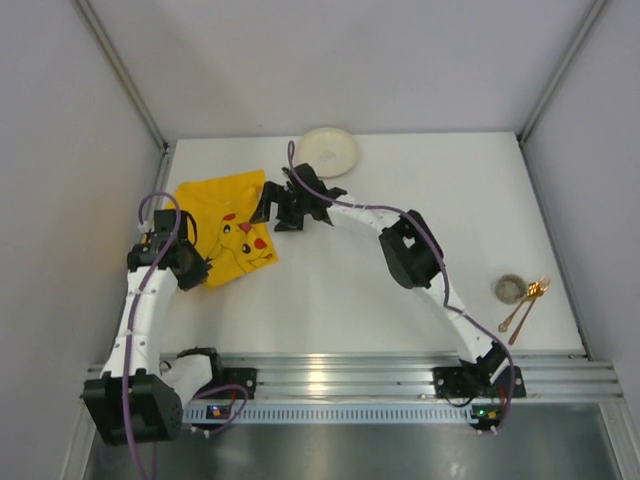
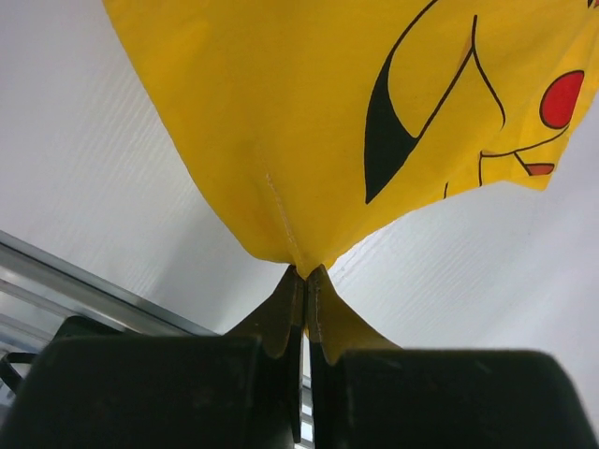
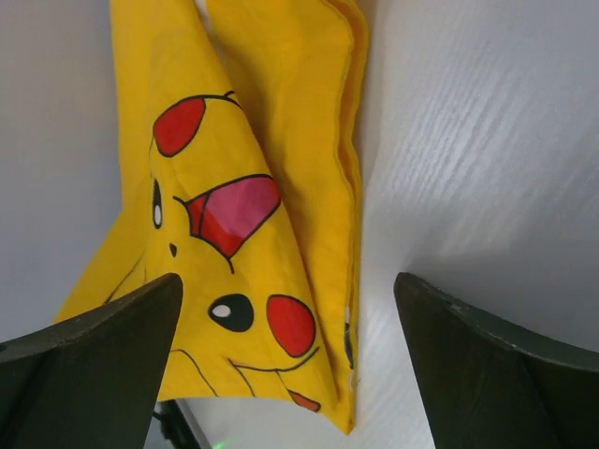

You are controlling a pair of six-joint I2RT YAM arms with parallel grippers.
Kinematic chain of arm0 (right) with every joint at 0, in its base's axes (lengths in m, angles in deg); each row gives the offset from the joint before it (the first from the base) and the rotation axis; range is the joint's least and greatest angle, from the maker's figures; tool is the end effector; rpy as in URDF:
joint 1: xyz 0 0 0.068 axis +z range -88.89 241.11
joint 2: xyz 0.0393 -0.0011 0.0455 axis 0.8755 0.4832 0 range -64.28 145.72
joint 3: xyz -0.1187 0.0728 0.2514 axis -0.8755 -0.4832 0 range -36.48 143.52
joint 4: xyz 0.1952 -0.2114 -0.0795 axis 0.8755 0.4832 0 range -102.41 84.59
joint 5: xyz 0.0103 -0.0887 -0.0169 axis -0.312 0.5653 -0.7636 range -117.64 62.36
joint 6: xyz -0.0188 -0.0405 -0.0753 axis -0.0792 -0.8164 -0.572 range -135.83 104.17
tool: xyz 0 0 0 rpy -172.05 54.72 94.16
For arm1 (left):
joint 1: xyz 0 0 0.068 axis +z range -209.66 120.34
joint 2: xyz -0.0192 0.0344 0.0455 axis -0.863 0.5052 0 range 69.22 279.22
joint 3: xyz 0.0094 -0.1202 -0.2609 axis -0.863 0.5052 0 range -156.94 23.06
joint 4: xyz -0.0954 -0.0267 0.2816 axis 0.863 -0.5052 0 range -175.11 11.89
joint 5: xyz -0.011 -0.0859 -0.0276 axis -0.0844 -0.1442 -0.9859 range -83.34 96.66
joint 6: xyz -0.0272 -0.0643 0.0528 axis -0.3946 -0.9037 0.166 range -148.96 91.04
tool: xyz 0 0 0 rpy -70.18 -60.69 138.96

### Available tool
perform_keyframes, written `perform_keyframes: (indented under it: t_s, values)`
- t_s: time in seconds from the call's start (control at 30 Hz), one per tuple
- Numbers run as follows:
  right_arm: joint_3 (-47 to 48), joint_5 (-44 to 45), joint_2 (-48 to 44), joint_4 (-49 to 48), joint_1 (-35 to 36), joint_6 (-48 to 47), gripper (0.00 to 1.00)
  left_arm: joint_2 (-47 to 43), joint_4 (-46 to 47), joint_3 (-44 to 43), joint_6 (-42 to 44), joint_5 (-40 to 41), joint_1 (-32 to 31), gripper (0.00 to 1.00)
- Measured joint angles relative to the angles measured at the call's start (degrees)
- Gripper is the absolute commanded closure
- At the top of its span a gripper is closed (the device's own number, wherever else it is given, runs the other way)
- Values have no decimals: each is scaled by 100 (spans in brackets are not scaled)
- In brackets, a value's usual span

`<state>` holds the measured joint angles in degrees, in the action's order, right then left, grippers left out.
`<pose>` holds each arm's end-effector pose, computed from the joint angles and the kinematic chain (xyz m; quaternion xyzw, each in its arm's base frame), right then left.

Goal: Set the dinner table for one person

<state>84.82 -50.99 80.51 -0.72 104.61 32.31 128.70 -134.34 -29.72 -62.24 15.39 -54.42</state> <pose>0.4512 0.4707 0.1324 -0.0579 0.8725 0.4485 0.1853 0.2340 0.0333 0.2461 -0.3365 0.9093 0.0153 0.2442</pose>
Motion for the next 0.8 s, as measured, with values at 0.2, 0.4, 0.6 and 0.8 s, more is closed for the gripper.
perform_keyframes:
  t_s: [0.2,0.4,0.6,0.8]
  values:
    - [424,-44,378,-50,160,175,0,-28,-105,0,245,-424,-2,100]
    - [861,-74,713,-188,448,350,5,-122,-107,0,455,-660,-133,100]
    - [927,-15,855,-219,575,428,76,-120,-107,0,522,-765,-240,100]
    - [643,-59,903,-243,452,514,100,-120,-107,0,562,-787,-273,100]
